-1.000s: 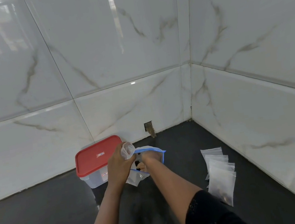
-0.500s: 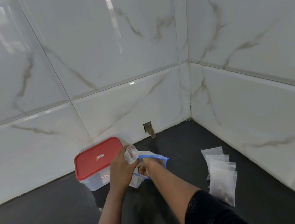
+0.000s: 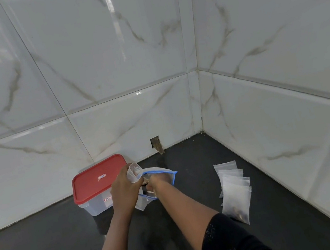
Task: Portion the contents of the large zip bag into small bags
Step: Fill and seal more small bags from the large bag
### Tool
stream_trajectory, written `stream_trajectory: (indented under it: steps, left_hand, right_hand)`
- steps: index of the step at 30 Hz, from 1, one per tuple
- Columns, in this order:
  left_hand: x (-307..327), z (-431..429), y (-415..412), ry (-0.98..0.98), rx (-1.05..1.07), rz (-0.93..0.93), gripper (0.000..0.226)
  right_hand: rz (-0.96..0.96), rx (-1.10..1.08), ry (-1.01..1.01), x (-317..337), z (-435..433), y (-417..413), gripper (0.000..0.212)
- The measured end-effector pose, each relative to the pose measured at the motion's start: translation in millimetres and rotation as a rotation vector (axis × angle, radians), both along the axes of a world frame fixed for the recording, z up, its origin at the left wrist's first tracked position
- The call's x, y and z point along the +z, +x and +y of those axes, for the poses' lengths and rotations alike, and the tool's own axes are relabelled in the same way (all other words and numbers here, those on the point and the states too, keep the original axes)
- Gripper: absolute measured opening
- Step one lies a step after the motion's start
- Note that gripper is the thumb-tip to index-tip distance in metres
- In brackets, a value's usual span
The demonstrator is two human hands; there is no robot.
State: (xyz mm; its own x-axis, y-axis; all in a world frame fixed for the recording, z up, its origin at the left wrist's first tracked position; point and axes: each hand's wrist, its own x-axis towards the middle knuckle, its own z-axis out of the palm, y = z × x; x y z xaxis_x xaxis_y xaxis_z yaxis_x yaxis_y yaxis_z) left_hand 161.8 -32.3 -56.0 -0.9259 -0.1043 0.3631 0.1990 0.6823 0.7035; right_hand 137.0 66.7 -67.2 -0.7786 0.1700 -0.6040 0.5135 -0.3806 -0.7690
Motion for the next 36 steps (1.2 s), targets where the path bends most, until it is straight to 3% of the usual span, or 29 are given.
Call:
stream_trajectory:
  steps: [3, 9, 15, 25, 30, 36]
  left_hand:
    - [0.6, 0.9, 2.4, -0.007, 0.029, -0.025, 0.041]
    - [4.1, 0.6, 7.5, -0.003, 0.057, -0.026, 0.037]
    - [5.5, 3.5, 14.1, -0.01, 0.067, -0.045, 0.04]
    - [6.0, 5.8, 14.9, 0.01, 0.06, -0.087, 0.04]
    - [3.0, 5.2, 14.4, 0.007, 0.039, -0.063, 0.042]
    - [-0.3, 2.8, 12.3, 0.009, 0.03, -0.067, 0.045]
  right_hand:
    - [-0.022, -0.109, -0.172, 3.5, -3.6, 5.1, 0.043]
    - [-0.03, -0.133, -0.05, 14.2, -12.9, 14.9, 0.029]
    - [-0.006, -0.289, -0.057, 18.6, -19.5, 24.7, 0.033]
    - [0.046, -0.247, 0.043, 15.4, -19.4, 34.3, 0.02]
    - [0.007, -0.269, 0.041, 12.3, -18.0, 37.1, 0.031]
    - [-0.031, -0.205, -0.012, 16.8, -15.8, 37.6, 0.014]
